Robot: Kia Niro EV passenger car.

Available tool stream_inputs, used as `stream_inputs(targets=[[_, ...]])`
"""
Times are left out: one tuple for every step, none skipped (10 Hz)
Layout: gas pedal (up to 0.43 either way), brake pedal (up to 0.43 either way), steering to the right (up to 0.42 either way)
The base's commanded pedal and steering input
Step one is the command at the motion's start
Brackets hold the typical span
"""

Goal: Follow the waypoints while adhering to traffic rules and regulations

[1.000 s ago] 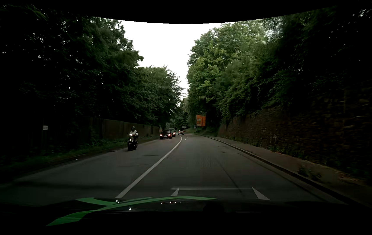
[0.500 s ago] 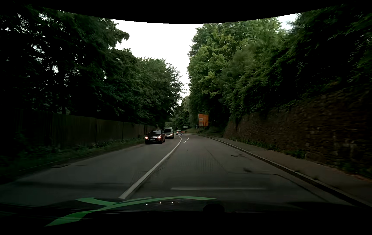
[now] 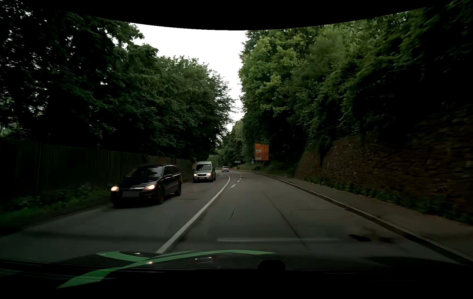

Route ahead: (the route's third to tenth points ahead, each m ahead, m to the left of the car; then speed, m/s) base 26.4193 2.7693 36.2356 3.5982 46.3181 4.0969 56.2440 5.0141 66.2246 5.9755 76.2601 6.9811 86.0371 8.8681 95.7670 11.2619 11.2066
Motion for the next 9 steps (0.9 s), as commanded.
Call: stream_inputs(targets=[[0.157, 0.0, -0.011], [0.157, 0.0, -0.011], [0.157, 0.0, -0.011], [0.157, 0.0, -0.011], [0.157, 0.0, -0.011], [0.157, 0.0, -0.012], [0.15, 0.0, -0.011], [0.15, 0.0, -0.011], [0.15, 0.0, -0.011]])
